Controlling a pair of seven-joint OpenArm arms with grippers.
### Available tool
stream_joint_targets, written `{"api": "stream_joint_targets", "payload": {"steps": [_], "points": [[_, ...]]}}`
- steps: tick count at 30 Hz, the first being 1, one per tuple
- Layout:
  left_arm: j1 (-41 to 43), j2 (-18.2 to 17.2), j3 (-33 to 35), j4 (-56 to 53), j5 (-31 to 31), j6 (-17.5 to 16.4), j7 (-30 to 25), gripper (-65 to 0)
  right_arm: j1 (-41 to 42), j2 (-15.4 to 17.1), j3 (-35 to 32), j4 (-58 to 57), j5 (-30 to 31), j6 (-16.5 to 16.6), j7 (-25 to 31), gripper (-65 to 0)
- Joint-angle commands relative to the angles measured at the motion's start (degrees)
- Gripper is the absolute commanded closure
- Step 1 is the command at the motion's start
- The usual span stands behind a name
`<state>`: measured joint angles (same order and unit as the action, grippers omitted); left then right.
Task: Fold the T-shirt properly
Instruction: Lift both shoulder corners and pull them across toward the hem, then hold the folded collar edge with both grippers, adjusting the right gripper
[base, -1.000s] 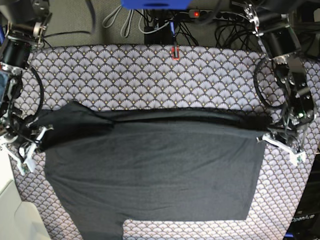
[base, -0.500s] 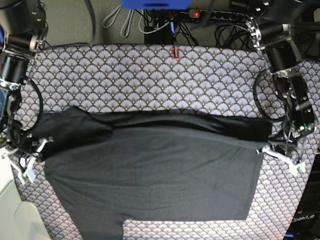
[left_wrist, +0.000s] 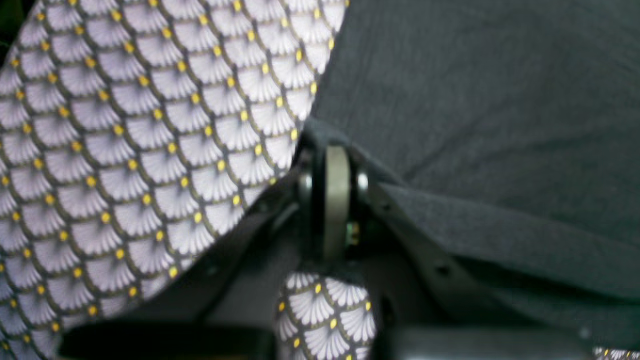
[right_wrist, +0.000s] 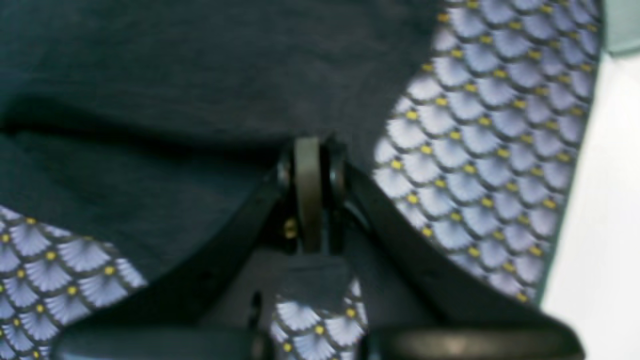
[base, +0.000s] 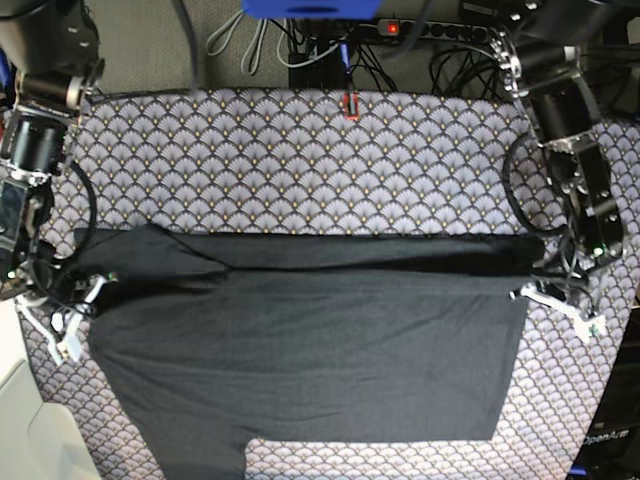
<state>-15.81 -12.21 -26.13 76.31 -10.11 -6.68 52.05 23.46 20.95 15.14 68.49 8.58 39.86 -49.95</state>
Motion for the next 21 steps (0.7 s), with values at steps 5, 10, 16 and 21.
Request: {"api": "stream_joint_targets", "payload": {"steps": [5, 10, 16, 21], "points": [[-1.37, -0.94, -0.2, 0.04, -0.4, 0.04, -1.2, -10.5, 1.55, 1.42, 0.29, 0.04, 0.34, 0.14, 1.21, -1.1], [-1.29, -1.02, -0.2, 0.65, -0.4, 0.04, -1.2, -30.3, 3.04, 2.21, -0.76, -3.74, 0.26, 0.14, 1.21, -12.9], [-1.29, -1.02, -0.29, 0.74, -0.57, -0.22, -1.2, -35.3, 3.31, 2.48, -0.76, -4.53, 0.26, 0.14, 1.21, -22.7], [0.56, -1.02, -0.9, 0.92, -0.84, -0.4, -1.11, -35.3, 2.78, 3.62, -0.59, -4.44, 0.26, 0.14, 1.21, -24.8]]}}
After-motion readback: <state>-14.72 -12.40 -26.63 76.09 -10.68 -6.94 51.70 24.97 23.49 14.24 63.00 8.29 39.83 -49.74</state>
